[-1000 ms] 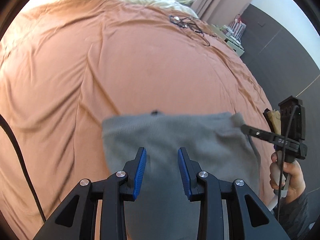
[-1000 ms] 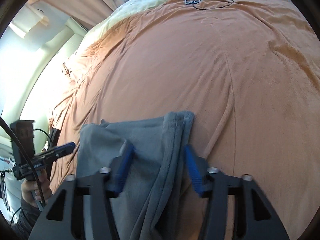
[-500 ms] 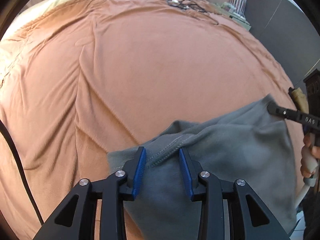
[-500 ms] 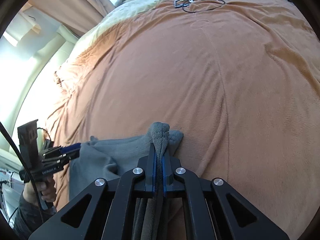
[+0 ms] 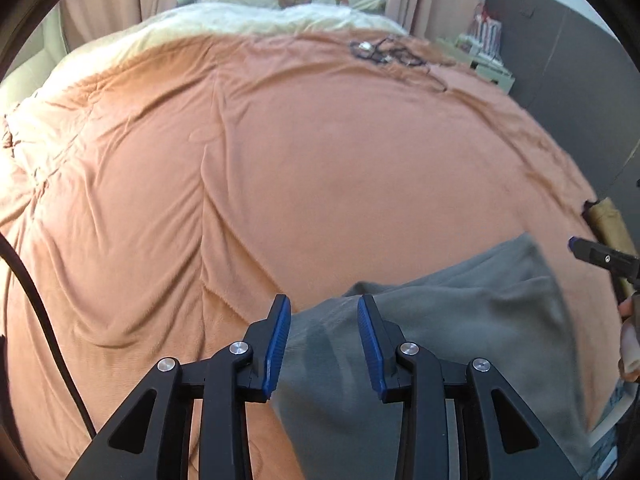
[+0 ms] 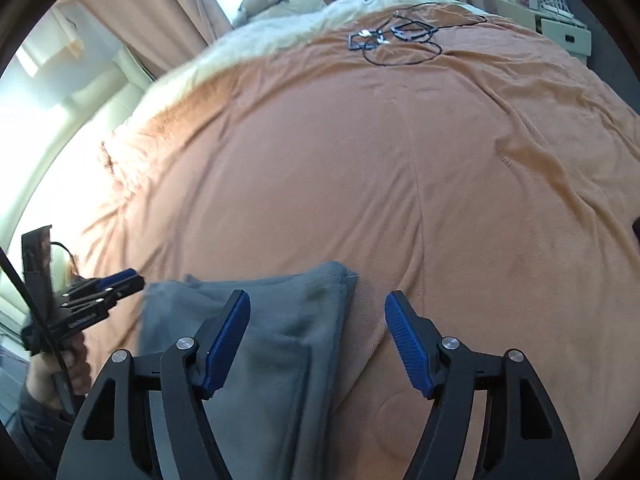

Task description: Fold small clothes

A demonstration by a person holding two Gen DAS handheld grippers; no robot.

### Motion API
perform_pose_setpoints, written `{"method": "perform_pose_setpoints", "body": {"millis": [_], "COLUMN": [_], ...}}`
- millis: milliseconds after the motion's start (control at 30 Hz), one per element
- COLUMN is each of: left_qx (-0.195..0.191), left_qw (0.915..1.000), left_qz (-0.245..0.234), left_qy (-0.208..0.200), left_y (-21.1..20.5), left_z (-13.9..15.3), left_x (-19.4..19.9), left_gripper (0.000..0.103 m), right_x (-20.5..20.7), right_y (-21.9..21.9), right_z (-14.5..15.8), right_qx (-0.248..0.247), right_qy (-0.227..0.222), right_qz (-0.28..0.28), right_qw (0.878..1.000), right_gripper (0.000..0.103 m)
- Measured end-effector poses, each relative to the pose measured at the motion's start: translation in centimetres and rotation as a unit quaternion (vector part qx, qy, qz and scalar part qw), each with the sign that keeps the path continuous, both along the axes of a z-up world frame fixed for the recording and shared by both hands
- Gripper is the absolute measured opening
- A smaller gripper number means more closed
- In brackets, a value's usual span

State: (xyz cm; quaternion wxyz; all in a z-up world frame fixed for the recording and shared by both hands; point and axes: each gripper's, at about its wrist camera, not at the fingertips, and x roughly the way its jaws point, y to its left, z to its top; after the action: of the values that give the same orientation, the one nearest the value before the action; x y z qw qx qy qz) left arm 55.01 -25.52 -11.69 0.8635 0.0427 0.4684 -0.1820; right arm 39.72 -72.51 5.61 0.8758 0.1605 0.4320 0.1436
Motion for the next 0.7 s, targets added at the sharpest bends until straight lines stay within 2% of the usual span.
{"method": "perform_pose_setpoints", "body": {"millis": [100,167,267,333,467,700], "left_qx": [-0.031,-0.043,-0.035,-0.036,-0.028,-0.014], "left_qw": [0.9990,0.9980,0.9974,0.9965,0.9959,0.9955], "left_qz": [-0.028,-0.039,-0.056,-0.065,-0.070,-0.073], "left_qy": [0.014,0.026,0.030,0.038,0.050,0.058], "left_y": [-0.7,-1.1,-2.2,-2.8,-3.6,-4.9], "left_z": [0.7,0.6,0.2,-0.4,-1.7,-3.7], "left_x": [-1.0,-1.3,-1.9,-2.1,-2.2,-1.5], "left_gripper": [0.037,0.037,0.034,0.029,0.028,0.026], "right_x": [-1.6,-2.5,-3.3,-3.8,-3.4,-2.3], "right_y": [0.0,0.3,0.5,0.6,-0.7,-1.0], "right_z": [-0.1,-0.5,-1.7,-2.7,-4.4,-4.1], "right_qx": [0.034,0.057,0.071,0.068,0.069,0.076], "right_qy": [0.006,0.016,0.045,0.059,0.083,0.097], "right_qz": [0.018,0.038,0.052,0.054,0.031,0.018], "right_qw": [0.999,0.998,0.995,0.994,0.994,0.992], "right_gripper": [0.068,0.053,0.046,0.045,0.045,0.045]}}
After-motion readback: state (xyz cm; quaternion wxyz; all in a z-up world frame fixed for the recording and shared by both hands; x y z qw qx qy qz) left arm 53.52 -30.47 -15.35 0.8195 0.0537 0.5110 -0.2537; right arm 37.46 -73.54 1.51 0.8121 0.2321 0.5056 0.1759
